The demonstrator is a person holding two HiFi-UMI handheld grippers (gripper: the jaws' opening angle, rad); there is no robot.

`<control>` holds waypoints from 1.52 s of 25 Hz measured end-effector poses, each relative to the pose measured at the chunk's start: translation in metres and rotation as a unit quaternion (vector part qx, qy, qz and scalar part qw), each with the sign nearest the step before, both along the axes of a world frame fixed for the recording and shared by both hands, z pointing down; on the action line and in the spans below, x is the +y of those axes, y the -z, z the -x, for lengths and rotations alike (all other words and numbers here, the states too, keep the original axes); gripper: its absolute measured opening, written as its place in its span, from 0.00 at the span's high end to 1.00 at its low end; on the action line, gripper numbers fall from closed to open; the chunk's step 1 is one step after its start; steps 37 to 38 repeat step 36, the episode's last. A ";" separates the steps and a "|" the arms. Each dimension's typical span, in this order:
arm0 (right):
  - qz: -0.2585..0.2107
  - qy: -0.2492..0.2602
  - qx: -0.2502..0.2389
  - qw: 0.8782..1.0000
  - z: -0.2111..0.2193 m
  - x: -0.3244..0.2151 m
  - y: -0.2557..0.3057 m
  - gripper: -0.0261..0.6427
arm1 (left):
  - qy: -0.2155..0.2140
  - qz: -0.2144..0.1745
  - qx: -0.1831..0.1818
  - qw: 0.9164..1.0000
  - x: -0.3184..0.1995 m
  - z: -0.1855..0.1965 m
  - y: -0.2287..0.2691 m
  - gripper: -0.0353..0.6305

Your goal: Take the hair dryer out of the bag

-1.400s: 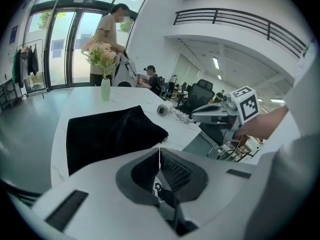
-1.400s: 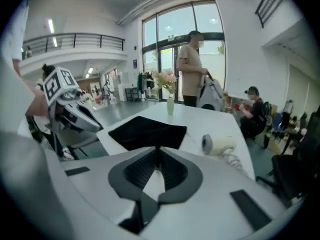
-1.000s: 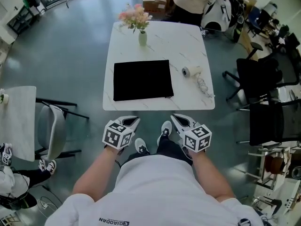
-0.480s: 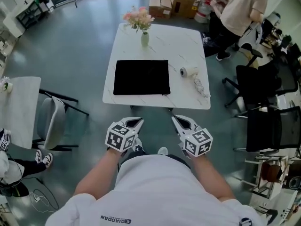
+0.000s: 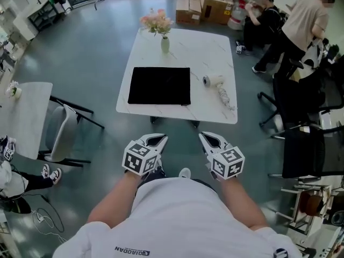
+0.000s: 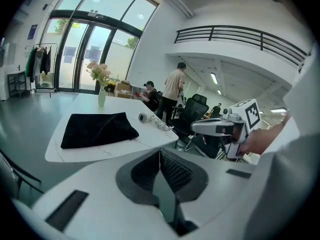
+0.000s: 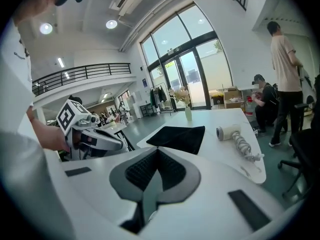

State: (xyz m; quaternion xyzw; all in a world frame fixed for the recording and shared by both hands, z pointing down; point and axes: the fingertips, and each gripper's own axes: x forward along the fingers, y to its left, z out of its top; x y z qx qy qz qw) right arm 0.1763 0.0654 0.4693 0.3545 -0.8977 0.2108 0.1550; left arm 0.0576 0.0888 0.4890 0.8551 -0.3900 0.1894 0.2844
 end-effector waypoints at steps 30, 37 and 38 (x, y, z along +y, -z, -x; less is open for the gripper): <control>0.006 0.010 0.008 1.000 -0.004 0.012 -0.010 0.94 | 0.029 -0.020 -0.015 0.999 -0.004 0.013 0.013 0.92; 0.004 0.010 0.006 1.000 0.000 0.010 -0.010 0.94 | 0.028 -0.021 -0.015 0.999 -0.004 0.015 0.012 0.92; 0.004 0.010 0.006 1.000 0.000 0.010 -0.010 0.94 | 0.028 -0.021 -0.015 0.999 -0.004 0.015 0.012 0.92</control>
